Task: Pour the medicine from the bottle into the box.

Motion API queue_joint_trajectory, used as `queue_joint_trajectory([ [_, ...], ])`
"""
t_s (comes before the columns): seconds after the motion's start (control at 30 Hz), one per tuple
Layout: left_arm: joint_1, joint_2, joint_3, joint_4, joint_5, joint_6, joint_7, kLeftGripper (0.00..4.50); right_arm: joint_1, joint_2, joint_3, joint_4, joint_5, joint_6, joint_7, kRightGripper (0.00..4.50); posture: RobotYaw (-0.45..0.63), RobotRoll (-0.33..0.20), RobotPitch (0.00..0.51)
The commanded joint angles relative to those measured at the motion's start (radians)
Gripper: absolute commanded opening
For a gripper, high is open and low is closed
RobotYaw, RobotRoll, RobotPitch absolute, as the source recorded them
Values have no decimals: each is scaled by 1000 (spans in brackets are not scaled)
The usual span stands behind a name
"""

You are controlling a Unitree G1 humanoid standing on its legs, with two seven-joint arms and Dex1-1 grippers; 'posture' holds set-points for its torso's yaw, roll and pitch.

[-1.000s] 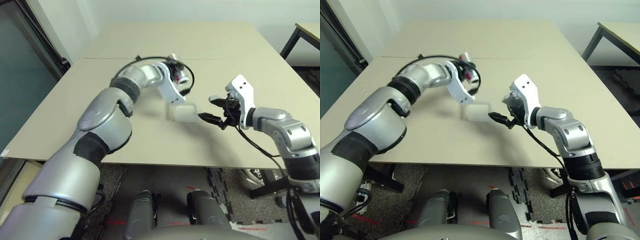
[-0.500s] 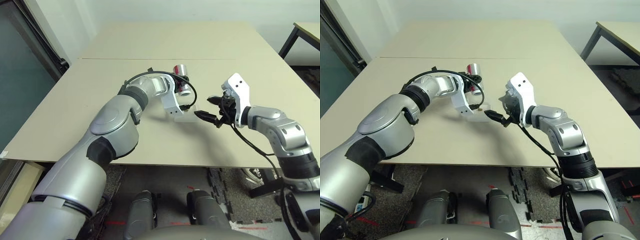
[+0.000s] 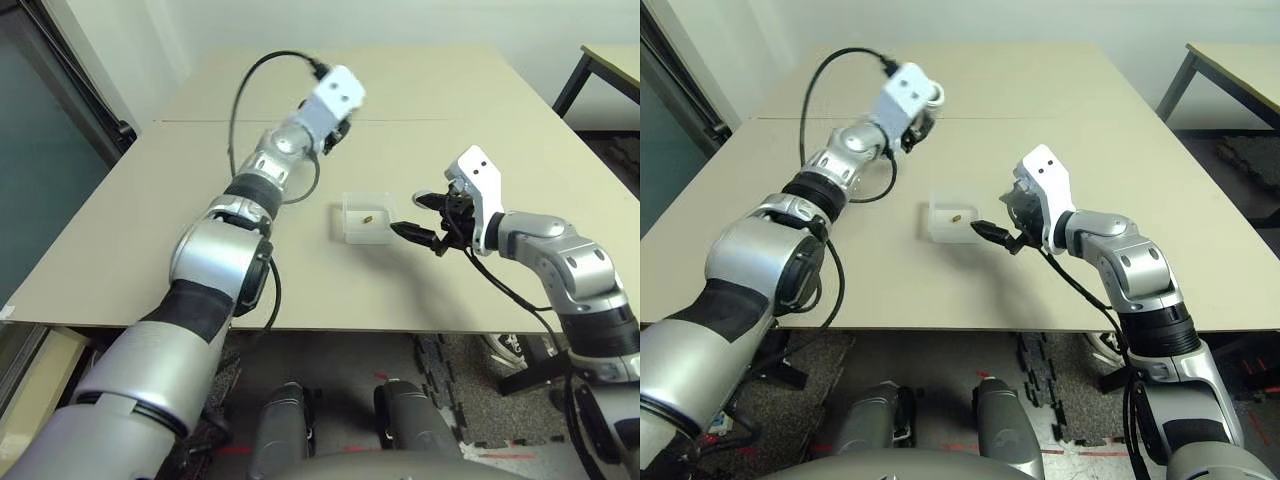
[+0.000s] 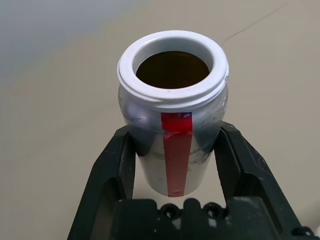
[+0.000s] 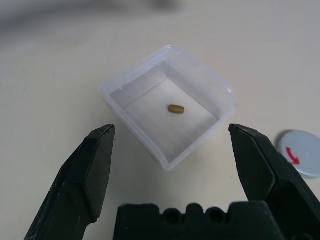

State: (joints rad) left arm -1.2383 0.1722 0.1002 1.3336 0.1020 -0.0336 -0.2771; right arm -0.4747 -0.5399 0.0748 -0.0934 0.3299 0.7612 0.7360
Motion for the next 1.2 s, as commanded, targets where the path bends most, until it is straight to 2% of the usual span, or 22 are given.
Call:
queue_joint_trajectory([
  [0.03, 68, 2, 70, -15, -75, 39, 43, 2483, -19, 5, 18, 22, -4, -1, 8, 4500, -85, 0, 43],
  [0.3, 169, 8, 130, -25, -126, 65, 92, 2483, -23, 7, 28, 34, -8, 0, 15, 4500, -68, 0, 58],
  [0.77, 216, 10, 24, -30, -52, 38, 58, 2483, -12, 18, 27, 18, -1, 5, -3, 4500, -76, 0, 70],
  [0.97, 219, 12, -13, -36, -27, -5, 53, 4470, -8, 19, 26, 8, 3, 12, -7, 4500, -77, 0, 73],
  [1.2, 232, 11, -19, -51, -19, -60, 79, 4470, -8, 22, 29, -2, 7, 22, -7, 4500, -69, 0, 80],
])
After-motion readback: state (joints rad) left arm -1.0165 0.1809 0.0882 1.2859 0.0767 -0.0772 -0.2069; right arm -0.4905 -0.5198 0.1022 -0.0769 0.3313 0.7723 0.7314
